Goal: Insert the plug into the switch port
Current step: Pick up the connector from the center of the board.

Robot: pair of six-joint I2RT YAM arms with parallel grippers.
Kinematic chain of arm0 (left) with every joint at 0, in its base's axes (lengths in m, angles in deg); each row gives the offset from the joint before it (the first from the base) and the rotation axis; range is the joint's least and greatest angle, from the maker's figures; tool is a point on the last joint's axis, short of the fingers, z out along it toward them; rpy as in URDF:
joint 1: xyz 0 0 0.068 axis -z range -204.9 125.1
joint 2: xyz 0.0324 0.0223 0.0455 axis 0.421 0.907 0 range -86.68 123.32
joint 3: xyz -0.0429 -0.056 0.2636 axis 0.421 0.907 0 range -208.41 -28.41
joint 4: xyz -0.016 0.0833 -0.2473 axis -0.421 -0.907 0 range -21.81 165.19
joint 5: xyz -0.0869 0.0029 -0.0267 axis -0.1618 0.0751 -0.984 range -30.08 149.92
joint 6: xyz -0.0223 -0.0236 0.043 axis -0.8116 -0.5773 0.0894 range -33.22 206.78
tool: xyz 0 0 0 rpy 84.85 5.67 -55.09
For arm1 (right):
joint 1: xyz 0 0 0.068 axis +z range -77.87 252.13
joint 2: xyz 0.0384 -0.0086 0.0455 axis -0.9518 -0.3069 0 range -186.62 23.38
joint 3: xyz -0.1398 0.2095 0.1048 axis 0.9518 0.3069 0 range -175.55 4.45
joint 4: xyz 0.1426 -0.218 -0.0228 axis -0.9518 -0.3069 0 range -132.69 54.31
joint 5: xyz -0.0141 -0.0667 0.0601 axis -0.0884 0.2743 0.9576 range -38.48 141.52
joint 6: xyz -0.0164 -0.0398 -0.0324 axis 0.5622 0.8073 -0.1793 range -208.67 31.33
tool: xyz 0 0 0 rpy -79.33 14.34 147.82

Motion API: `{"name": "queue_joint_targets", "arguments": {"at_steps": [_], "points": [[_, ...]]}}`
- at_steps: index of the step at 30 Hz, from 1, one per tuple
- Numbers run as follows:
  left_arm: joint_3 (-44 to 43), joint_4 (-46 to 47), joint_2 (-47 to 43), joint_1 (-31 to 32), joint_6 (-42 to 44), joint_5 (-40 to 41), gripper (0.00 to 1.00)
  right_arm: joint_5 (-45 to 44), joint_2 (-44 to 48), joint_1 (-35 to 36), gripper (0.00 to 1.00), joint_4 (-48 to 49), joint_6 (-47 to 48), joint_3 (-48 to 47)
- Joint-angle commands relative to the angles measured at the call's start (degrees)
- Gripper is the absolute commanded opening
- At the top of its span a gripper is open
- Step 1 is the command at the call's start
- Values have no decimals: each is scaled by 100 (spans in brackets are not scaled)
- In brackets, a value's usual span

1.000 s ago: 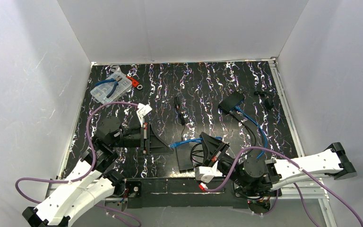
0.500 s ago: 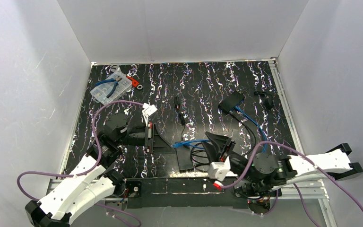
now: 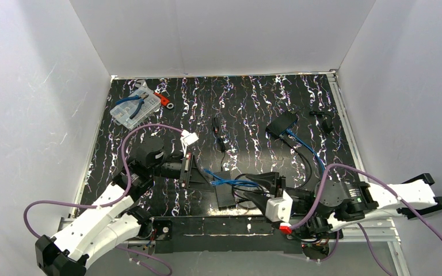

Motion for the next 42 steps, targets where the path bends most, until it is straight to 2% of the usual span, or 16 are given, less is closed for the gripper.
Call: {"name": "queue_joint_targets", "arguments": {"at_steps": [1,7,14,21,29,42], "points": [[-43,-150,-50,-39,305,-403,0,661,-167,380,57,-142,-398,-312],[-12,-302,-142,-36,451,-553,0,1879,-555,-734,57,60,-776,-425],[29,-298,-218,-39,478,-625,0,2802,-1056,-1386,57,377,-937,-549],[93,-276,-296,-38,436,-639,0,3191,-1348,-1651,53,703,-1019,-519],[126,-186,-297,-39,365,-638,0,3286,-1538,-1793,46,902,-1038,-513],[163,-139,-314,-39,304,-638,0,3427,-1791,-2004,42,1103,-1142,-410]]}}
